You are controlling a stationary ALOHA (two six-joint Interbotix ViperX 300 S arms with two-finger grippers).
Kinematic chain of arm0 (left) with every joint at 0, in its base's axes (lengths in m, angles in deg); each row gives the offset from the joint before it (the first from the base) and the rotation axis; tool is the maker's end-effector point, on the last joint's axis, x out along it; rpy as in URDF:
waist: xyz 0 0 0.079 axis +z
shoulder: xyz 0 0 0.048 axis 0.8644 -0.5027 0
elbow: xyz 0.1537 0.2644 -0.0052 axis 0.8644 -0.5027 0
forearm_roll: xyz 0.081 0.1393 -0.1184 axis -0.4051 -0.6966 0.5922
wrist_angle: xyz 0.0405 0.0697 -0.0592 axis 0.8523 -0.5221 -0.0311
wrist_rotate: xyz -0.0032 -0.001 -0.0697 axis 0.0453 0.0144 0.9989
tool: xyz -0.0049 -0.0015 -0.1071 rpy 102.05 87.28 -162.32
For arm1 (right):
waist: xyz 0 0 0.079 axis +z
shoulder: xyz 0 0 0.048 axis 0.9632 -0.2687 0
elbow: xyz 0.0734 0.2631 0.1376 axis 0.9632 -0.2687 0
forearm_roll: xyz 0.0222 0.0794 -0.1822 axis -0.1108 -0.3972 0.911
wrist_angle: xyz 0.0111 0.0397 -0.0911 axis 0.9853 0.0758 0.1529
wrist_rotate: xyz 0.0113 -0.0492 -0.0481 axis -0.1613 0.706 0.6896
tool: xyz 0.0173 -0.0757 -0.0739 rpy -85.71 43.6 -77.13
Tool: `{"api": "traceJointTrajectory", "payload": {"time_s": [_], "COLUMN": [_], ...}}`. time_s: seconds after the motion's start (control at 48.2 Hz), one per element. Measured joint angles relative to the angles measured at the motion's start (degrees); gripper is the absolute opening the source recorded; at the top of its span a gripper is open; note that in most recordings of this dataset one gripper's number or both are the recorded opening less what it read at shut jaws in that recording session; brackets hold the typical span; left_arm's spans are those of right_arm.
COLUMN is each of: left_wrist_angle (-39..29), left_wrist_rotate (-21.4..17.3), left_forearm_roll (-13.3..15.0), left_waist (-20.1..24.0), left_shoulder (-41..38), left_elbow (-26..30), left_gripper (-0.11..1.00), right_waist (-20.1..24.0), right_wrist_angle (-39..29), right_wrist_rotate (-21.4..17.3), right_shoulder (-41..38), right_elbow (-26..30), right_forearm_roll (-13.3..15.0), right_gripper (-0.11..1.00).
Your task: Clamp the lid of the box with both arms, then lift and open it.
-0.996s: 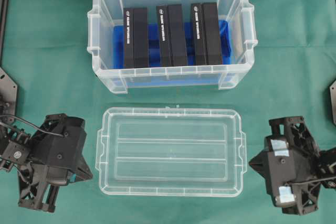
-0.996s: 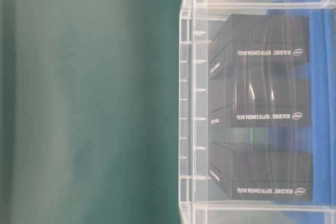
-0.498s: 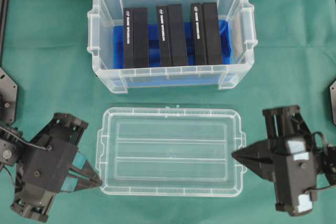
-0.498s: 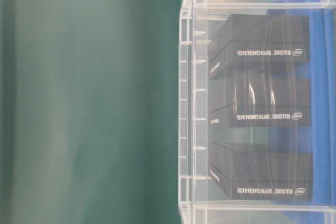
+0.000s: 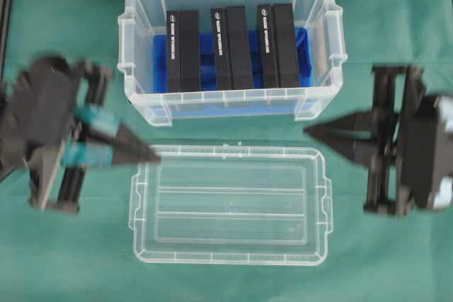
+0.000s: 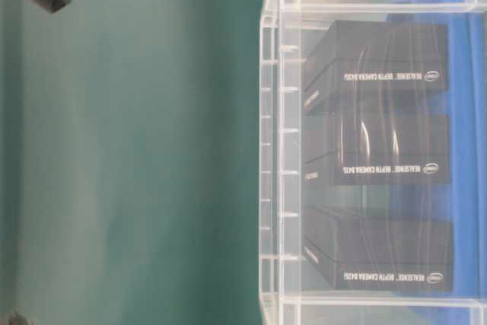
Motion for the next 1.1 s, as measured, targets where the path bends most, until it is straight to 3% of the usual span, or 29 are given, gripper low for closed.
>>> {"api": "traceJointTrajectory", "payload": {"time_s": [0.415, 1.1], "left_wrist_angle": [5.62, 18.81], "left_wrist_rotate": [-3.6, -4.66], "left_forearm_roll": [0.09, 0.26], "left_waist": [11.6, 21.53], "left_shoulder": [5.36, 13.27], "left_elbow": [-2.72, -16.61], "left_gripper": [0.01, 0.01], "right_waist": [-13.71, -35.07], "right_wrist_angle": [5.27, 23.64], "right_wrist_rotate": [1.05, 0.7], "right_shoulder": [8.79, 16.0], "right_elbow": [-5.36, -18.9], "right_forearm_roll": [2.81, 2.99], "right_gripper": [0.0, 0.0]}}
